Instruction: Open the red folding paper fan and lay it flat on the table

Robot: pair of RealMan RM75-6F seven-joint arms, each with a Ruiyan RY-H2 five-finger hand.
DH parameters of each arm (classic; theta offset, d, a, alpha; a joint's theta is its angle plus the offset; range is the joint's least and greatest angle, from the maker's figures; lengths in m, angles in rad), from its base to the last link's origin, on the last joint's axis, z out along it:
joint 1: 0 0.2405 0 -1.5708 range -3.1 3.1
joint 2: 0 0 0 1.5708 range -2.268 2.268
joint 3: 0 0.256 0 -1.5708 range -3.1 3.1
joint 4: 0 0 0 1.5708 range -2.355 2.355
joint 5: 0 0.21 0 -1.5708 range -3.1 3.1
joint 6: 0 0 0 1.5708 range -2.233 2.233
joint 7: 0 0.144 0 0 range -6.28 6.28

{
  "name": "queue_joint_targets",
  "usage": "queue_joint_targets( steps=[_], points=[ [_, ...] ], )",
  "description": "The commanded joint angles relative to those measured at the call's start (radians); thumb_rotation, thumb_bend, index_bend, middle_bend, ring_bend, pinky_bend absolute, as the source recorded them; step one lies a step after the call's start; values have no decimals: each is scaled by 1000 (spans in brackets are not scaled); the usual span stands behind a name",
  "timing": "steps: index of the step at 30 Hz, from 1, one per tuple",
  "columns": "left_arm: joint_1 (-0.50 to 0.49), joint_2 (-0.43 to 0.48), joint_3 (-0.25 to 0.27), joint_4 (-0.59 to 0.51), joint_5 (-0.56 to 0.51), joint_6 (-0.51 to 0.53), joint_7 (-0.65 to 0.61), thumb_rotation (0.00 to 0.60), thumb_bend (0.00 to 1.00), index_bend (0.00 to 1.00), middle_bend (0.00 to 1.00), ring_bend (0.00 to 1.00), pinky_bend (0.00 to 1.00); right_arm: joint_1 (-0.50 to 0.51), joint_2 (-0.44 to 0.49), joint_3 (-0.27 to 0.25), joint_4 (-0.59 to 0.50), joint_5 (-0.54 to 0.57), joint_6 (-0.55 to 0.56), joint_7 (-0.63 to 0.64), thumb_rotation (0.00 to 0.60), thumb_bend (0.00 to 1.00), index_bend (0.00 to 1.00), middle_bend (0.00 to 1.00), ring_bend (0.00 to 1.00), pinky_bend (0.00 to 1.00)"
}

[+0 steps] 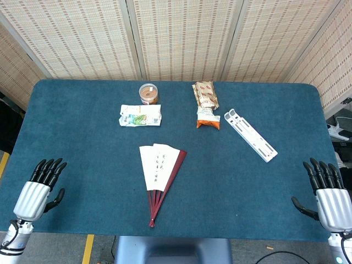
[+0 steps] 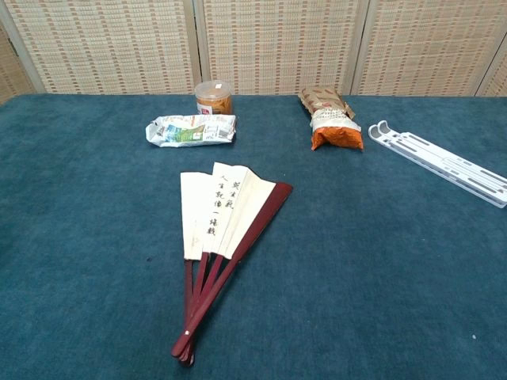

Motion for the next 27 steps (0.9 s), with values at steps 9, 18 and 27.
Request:
queue_joint_targets(
  steps=[9,18,27],
  points=[
    [-16,-8,1,-6,9,-21,-2,600,457,0,0,0,35,11,-11,-7,7,-22,-13,-11,474,188,0,0,0,0],
    [-24,-15,8,4,4,-47,-18,600,456,0,0,0,36,180,-50,12,-18,-102,-225,-162,506,188,1,0,0,0],
    [-26,-17,4,11,-10,-56,-36,600,457,0,0,0,38,428,-234,73,10,-135,-516,-228,531,188,163,0,0,0]
  ],
)
